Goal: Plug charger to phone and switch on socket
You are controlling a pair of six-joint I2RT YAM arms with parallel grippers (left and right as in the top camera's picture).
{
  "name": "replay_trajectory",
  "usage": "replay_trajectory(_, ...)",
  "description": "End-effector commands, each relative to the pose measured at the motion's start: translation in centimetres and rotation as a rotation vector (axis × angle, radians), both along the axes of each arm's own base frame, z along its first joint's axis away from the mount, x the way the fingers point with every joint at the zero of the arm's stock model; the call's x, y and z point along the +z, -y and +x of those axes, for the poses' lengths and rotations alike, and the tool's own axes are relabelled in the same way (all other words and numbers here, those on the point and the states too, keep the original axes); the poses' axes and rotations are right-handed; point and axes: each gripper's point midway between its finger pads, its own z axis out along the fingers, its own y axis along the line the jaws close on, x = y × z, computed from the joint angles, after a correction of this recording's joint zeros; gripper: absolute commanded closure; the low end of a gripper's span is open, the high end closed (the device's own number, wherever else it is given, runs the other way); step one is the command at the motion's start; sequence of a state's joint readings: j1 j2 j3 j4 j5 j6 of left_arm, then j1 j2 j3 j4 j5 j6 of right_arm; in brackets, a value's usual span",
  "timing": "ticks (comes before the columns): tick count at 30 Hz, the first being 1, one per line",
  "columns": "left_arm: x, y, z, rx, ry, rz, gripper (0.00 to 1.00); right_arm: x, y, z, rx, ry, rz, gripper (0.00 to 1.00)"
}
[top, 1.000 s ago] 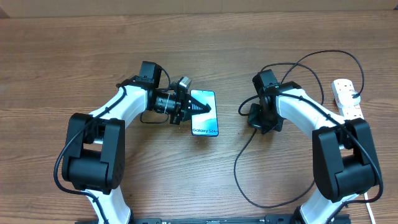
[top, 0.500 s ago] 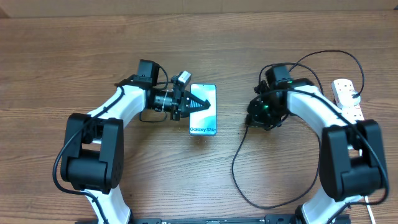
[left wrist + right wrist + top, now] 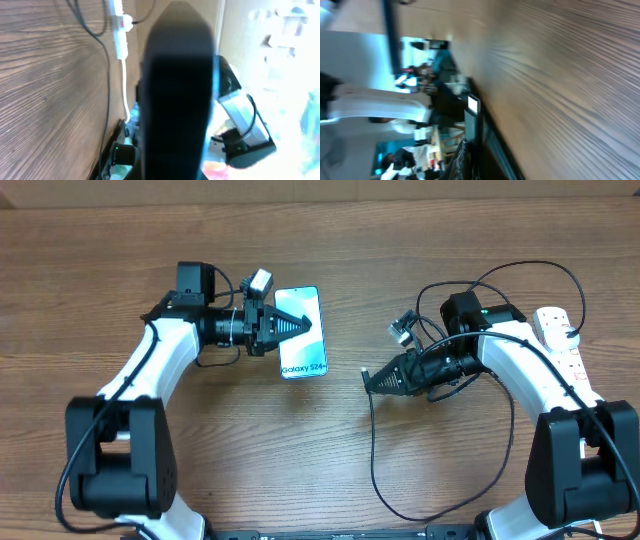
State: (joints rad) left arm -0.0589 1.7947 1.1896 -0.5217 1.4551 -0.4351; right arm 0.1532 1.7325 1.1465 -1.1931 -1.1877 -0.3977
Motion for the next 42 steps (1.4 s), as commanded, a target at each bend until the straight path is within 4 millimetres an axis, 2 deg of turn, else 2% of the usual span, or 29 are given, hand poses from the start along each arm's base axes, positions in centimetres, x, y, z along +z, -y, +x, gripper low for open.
replay_trajectory(1,3.4,-0.2,0.1,0.064,0.016,0.058,0.96,4.0,-1.3,0.2,0.021,0.107,0.197,0.96)
replay_trajectory(4,5.6,-0.3,0.6,0.099,0.086,0.061,0.95,4.1,-1.9,-0.3,0.041,0.102,0.203,0.96)
replay_trajectory(8,7.1,-0.4,1.2,0.140,0.125,0.068,0.95,5.8,-2.5,-0.8,0.052,0.121,0.278,0.96)
replay_trajectory(16,6.7,-0.4,1.2,0.148,0.082,0.075,0.96,8.6,-2.3,-1.8,0.066,0.227,0.309,0.96)
replay_trajectory(21,6.6,-0.3,1.0,0.142,0.070,0.075,0.96,7.8,-2.3,-1.2,0.045,0.201,0.209,0.96)
replay_trajectory(25,6.3,0.2,1.0,0.141,0.067,0.088,0.96,7.4,-3.5,-0.1,0.020,0.193,0.127,0.96)
replay_trajectory(28,6.1,0.1,1.2,0.155,0.068,0.101,0.96,7.0,-5.1,0.4,-0.008,0.227,0.019,0.96)
replay_trajectory(33,6.3,0.2,1.1,0.145,0.073,0.093,0.96,8.1,-7.8,0.0,-0.021,0.278,-0.009,0.96)
replay_trajectory(42,6.6,0.2,0.8,0.122,0.134,0.079,0.96,8.1,-8.0,-0.4,-0.014,0.253,-0.009,0.96)
